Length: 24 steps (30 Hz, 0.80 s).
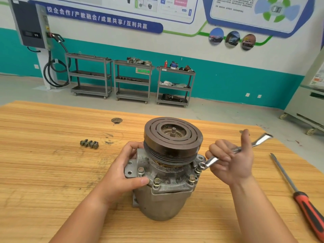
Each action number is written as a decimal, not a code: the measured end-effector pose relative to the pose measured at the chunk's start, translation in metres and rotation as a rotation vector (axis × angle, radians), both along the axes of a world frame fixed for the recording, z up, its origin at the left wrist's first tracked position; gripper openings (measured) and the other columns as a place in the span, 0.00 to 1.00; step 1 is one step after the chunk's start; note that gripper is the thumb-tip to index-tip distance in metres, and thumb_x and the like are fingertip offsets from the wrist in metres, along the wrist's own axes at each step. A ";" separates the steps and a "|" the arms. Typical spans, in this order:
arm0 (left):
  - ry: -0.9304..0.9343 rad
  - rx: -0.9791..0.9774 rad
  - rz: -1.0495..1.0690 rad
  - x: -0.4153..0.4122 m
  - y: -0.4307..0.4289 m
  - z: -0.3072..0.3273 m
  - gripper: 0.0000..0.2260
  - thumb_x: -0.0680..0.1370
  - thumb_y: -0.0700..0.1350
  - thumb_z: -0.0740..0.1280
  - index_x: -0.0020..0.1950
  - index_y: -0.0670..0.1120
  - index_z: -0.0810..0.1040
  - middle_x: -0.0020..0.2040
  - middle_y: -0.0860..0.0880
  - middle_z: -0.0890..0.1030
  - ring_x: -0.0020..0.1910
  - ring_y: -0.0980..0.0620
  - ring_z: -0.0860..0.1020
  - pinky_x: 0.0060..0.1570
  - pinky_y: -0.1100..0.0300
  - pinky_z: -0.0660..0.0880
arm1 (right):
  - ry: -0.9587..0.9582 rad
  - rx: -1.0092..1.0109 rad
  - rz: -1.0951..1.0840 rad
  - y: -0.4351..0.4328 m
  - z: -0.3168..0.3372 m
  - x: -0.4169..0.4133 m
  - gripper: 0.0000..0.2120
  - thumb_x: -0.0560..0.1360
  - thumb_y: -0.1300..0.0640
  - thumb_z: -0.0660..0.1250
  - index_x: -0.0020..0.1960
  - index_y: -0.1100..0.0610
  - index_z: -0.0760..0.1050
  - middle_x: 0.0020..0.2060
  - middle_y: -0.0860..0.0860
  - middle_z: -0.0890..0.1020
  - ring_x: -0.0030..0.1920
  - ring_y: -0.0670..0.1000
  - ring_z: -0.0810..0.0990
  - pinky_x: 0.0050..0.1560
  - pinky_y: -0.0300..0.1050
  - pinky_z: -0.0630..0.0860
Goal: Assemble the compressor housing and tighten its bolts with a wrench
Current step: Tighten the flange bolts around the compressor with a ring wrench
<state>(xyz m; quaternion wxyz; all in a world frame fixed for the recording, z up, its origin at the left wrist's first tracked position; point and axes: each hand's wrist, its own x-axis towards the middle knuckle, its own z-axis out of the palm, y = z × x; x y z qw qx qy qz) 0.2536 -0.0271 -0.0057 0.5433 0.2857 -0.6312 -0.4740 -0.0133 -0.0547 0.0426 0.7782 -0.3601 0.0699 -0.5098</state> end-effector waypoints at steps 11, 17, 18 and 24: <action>0.002 0.000 0.006 -0.001 0.000 -0.001 0.30 0.60 0.47 0.74 0.60 0.48 0.69 0.52 0.56 0.81 0.51 0.52 0.81 0.45 0.61 0.78 | 0.130 -0.129 -0.019 0.017 -0.003 -0.006 0.27 0.72 0.34 0.60 0.29 0.55 0.60 0.26 0.50 0.63 0.29 0.50 0.56 0.23 0.37 0.60; 0.015 0.005 0.004 -0.001 0.000 -0.002 0.31 0.60 0.46 0.74 0.61 0.47 0.68 0.52 0.57 0.81 0.51 0.53 0.81 0.45 0.62 0.78 | 0.272 -0.002 -0.433 0.035 0.008 0.012 0.29 0.68 0.29 0.51 0.22 0.51 0.64 0.21 0.47 0.65 0.25 0.46 0.53 0.19 0.35 0.58; 0.017 0.007 0.004 -0.001 0.000 -0.002 0.31 0.60 0.46 0.74 0.61 0.47 0.68 0.52 0.56 0.81 0.51 0.53 0.82 0.45 0.62 0.78 | 0.276 -0.005 -0.474 0.038 0.011 0.016 0.29 0.68 0.30 0.50 0.22 0.52 0.64 0.21 0.47 0.65 0.25 0.46 0.54 0.19 0.35 0.58; 0.021 0.003 0.002 -0.001 -0.001 -0.003 0.31 0.60 0.47 0.74 0.60 0.47 0.68 0.52 0.56 0.81 0.51 0.52 0.81 0.45 0.61 0.78 | 0.289 -0.074 -0.838 0.078 -0.002 0.040 0.26 0.69 0.35 0.54 0.22 0.51 0.67 0.23 0.49 0.68 0.24 0.46 0.62 0.23 0.33 0.62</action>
